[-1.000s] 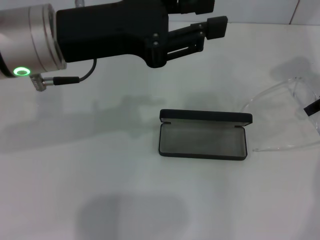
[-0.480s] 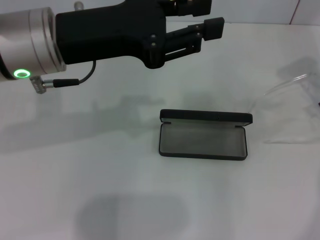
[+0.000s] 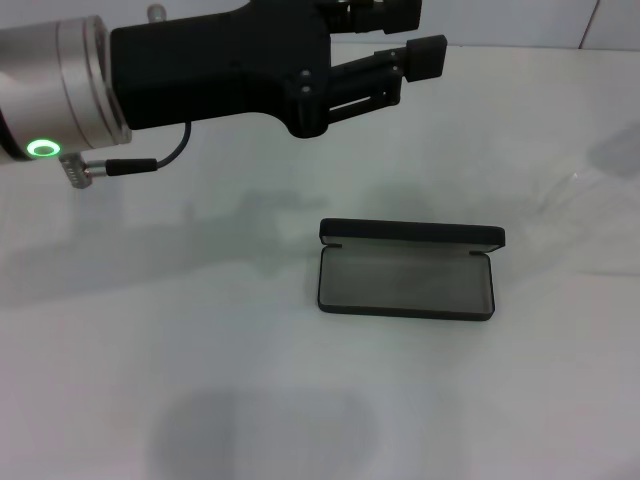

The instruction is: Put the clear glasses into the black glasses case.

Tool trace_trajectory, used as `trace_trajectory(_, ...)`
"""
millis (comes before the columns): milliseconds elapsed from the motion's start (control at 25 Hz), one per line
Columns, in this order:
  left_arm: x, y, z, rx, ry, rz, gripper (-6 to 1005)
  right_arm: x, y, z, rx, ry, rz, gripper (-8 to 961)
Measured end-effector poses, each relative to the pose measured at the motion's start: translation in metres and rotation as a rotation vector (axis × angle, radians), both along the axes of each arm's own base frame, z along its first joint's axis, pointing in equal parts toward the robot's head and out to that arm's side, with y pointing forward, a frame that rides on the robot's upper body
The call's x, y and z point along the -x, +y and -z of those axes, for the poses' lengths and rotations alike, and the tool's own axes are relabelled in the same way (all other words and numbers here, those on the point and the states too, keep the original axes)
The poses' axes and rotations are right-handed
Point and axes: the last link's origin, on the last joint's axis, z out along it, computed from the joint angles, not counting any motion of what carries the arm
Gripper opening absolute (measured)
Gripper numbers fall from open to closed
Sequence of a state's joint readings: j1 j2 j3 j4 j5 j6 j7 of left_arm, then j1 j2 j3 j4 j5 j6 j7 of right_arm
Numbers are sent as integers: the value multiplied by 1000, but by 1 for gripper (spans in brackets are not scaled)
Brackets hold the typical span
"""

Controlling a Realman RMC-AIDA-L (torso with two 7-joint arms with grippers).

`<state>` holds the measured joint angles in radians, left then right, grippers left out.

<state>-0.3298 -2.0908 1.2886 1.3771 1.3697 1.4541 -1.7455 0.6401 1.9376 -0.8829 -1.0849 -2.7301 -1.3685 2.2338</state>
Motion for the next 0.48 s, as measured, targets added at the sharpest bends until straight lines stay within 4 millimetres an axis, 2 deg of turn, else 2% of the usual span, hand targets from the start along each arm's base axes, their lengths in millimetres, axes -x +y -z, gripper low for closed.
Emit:
trace_trajectory(160, 0, 0, 0, 0, 0, 0, 361, 3, -13, -18, -57, 53, -62, 112)
trace_trajectory(240, 0, 0, 0, 1, -2, 1, 359, 11, -24, -31, -92, 127, -122, 112)
trace_trajectory(480, -4, -6, -4, 16, -37, 41, 353, 42, -75, -65, -119, 481, -428, 112)
